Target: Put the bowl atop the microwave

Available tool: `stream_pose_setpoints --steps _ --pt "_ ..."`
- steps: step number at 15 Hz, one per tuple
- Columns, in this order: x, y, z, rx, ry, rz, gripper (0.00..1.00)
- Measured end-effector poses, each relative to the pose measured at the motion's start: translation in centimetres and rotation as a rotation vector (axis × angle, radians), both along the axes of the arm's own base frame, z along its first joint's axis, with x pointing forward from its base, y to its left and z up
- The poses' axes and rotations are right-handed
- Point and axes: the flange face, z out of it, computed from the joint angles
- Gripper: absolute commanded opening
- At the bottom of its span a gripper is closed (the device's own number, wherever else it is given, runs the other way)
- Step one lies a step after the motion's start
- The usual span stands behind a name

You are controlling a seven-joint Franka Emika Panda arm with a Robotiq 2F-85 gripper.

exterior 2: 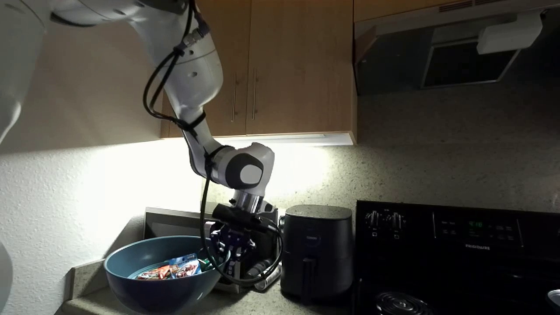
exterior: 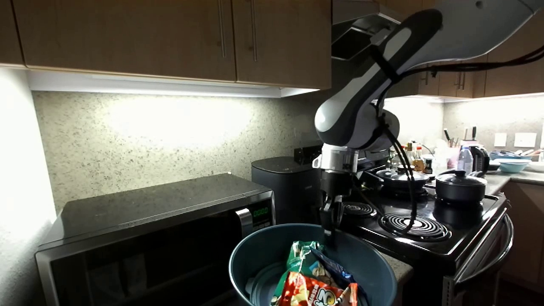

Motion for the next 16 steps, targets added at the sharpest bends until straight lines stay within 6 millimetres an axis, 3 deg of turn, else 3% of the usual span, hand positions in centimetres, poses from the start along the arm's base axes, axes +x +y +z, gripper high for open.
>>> stream_pose_setpoints --steps 5,7,12,16 --pt "-2.2 0.8 6.5 -0.101 -0.111 0.041 0.05" --pt "-3.2 0.9 8.0 -0.104 -0.139 0.043 0.05" --pt "-3.8 0.8 7.7 -0.105 -0.132 0.043 0.01" --pt "-3.1 2.5 8.7 -0.070 -0.200 0.097 0.01"
